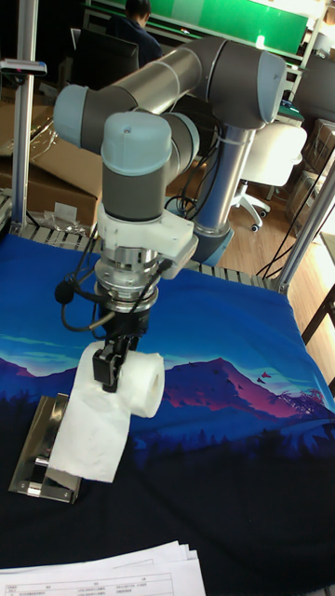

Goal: Put the toilet paper on its holder

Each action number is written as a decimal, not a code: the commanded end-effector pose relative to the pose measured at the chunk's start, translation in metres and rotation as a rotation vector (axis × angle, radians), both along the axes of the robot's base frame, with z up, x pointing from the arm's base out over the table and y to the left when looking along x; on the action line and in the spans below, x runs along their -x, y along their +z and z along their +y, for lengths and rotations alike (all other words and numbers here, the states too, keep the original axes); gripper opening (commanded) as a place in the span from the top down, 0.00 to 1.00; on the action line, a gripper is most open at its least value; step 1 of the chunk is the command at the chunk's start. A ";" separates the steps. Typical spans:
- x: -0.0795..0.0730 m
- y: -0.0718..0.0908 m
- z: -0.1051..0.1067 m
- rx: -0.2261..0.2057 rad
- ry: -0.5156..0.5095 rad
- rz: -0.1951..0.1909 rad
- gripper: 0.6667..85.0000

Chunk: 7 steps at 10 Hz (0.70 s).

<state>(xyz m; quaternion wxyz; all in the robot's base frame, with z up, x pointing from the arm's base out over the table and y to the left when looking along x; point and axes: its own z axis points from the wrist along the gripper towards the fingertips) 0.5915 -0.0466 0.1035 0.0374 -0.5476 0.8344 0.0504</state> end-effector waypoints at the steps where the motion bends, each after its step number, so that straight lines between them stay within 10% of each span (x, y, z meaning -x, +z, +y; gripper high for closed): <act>1: 0.004 0.003 0.003 -0.042 -0.220 0.002 0.32; 3: 0.007 0.007 0.017 -0.117 -0.381 0.011 0.32; 7: 0.024 0.004 -0.002 -0.057 -0.568 0.048 0.35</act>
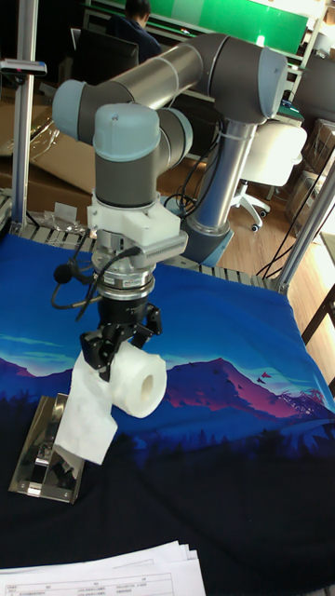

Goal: Put the toilet paper on its holder

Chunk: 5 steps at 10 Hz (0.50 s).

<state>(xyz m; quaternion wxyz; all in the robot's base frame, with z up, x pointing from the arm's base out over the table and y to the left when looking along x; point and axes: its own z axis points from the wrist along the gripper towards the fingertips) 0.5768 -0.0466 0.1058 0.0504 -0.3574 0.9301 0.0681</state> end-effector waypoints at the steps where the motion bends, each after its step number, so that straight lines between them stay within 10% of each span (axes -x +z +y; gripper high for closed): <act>1: 0.012 0.001 -0.003 -0.016 -0.187 0.032 0.41; 5: 0.018 0.000 0.004 -0.057 -0.371 0.060 0.74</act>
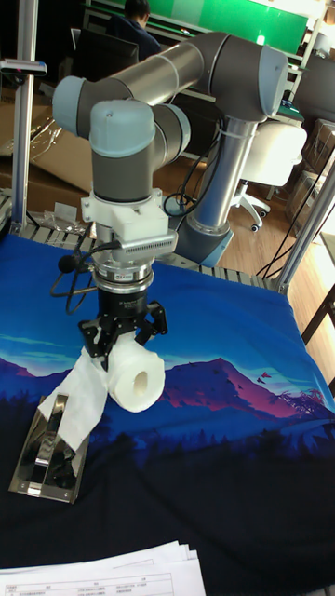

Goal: Put the toilet paper on its holder

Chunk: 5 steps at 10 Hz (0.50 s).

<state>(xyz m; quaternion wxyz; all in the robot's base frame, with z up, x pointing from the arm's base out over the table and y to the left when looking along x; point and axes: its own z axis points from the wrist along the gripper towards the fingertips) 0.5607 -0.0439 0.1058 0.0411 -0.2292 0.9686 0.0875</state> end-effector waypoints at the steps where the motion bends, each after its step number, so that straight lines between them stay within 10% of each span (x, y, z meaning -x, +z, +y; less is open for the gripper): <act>1: -0.008 0.001 -0.002 -0.012 -0.132 -0.028 0.55; 5: -0.027 0.000 -0.030 0.080 -0.203 -0.107 0.35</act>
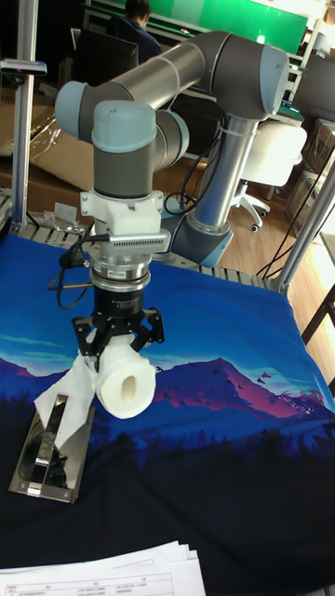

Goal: Put the toilet paper on its holder

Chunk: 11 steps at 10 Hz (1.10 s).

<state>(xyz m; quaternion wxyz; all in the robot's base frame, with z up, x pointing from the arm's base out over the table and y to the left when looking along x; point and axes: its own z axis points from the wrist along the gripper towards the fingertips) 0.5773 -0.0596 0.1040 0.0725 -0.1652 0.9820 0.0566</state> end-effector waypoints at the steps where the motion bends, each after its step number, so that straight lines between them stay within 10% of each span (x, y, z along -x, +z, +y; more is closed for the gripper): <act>1: -0.004 0.001 -0.017 0.040 -0.094 -0.032 0.35; 6: 0.028 -0.018 -0.047 0.121 -0.109 0.024 0.15; 11: 0.016 -0.023 -0.045 0.117 -0.041 -0.030 0.00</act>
